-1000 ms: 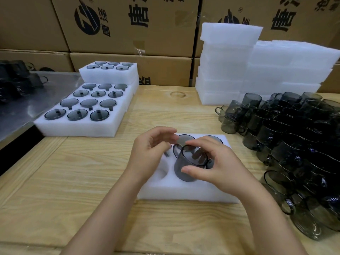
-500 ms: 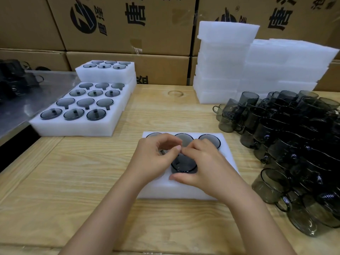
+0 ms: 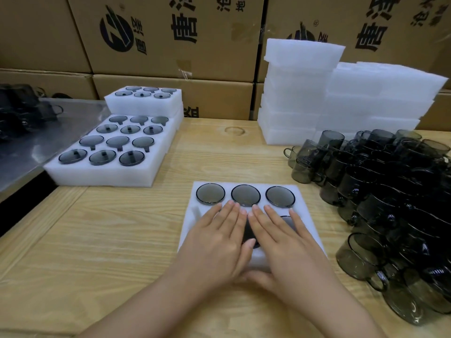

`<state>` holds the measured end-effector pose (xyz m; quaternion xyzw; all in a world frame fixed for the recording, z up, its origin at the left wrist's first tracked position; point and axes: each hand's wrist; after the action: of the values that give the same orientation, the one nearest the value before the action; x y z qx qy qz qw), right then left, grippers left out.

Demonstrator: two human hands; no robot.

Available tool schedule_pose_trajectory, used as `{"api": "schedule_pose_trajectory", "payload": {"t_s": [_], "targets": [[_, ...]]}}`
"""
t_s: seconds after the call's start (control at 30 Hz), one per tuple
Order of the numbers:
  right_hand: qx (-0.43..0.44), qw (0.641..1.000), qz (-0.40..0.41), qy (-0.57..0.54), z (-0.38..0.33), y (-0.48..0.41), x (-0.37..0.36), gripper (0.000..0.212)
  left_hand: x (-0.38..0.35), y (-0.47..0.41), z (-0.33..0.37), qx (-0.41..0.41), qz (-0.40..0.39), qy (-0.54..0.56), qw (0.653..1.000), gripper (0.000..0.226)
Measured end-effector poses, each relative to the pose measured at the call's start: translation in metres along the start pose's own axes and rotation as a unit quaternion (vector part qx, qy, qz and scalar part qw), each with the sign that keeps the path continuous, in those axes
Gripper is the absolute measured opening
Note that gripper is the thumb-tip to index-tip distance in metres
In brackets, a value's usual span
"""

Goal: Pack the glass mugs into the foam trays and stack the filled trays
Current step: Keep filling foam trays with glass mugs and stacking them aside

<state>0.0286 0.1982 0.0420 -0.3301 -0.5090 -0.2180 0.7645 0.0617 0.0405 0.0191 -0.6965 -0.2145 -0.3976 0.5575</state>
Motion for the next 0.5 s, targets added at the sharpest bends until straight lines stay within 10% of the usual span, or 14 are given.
{"api": "schedule_pose_trajectory", "payload": {"t_s": [0.37,0.5], "targets": [[0.017,0.999,0.026,-0.020,0.003,0.003,-0.013,0.090,-0.014,0.011,-0.001,-0.023,0.086,-0.070,0.994,0.077],[0.018,0.963,-0.033,-0.268,0.021,0.002,-0.001,0.084,-0.016,0.010,-0.003,-0.001,0.093,-0.040,0.995,0.075]]}}
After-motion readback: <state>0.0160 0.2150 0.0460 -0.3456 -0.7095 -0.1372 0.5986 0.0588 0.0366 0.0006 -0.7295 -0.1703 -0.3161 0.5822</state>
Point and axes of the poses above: each hand's wrist, its own y-axis away from the middle knuckle, its own x-axis out of the back of the hand, z = x × y, and after that the axes turned 11 degrees about y, right-handed
